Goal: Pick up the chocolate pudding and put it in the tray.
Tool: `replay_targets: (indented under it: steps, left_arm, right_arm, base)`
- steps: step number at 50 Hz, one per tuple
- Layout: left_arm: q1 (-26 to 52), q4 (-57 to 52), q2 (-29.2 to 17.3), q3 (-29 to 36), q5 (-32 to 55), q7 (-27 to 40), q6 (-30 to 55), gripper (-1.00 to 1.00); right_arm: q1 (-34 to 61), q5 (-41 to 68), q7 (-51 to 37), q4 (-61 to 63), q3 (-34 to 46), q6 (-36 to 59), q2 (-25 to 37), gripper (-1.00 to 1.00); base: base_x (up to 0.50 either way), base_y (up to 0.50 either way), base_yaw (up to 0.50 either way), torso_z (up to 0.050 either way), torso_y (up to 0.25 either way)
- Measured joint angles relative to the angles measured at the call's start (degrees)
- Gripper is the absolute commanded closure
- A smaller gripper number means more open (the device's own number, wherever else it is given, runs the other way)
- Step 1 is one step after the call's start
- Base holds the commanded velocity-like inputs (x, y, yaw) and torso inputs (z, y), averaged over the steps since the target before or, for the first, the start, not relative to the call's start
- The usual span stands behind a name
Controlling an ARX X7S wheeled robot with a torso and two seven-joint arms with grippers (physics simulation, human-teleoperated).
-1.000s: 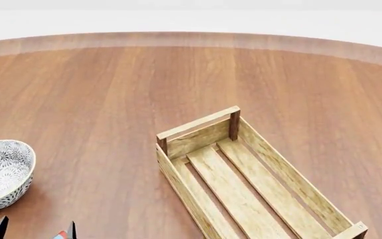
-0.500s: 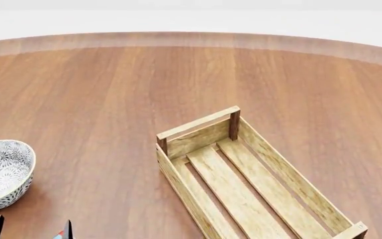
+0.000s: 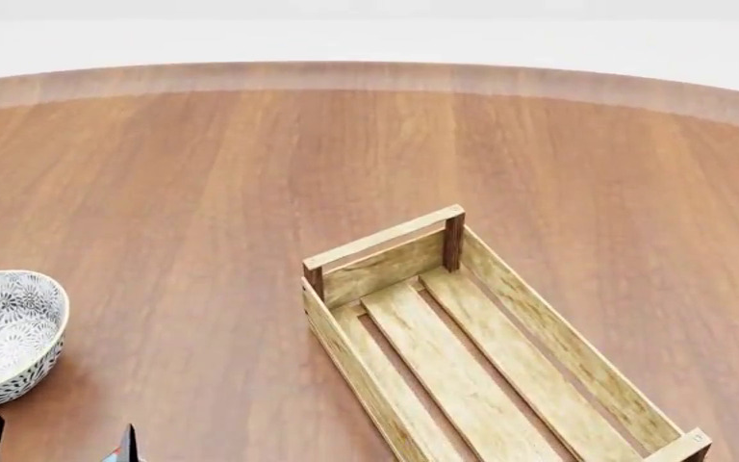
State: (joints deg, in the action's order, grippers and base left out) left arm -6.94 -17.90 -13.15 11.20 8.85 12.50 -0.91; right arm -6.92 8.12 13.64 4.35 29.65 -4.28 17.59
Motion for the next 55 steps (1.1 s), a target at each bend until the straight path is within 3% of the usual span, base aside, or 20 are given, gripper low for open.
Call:
replay_targets:
  steps: [55]
  left_arm:
    - [0.27,-0.17,-2.08,2.15,1.15,2.16,-0.54,-1.0]
  right_arm:
    - [6.1,1.2,0.63,-16.87,2.05,-9.12,-5.91,-1.0]
  base:
    - [0.0,0.0,0.0,0.0,0.0]
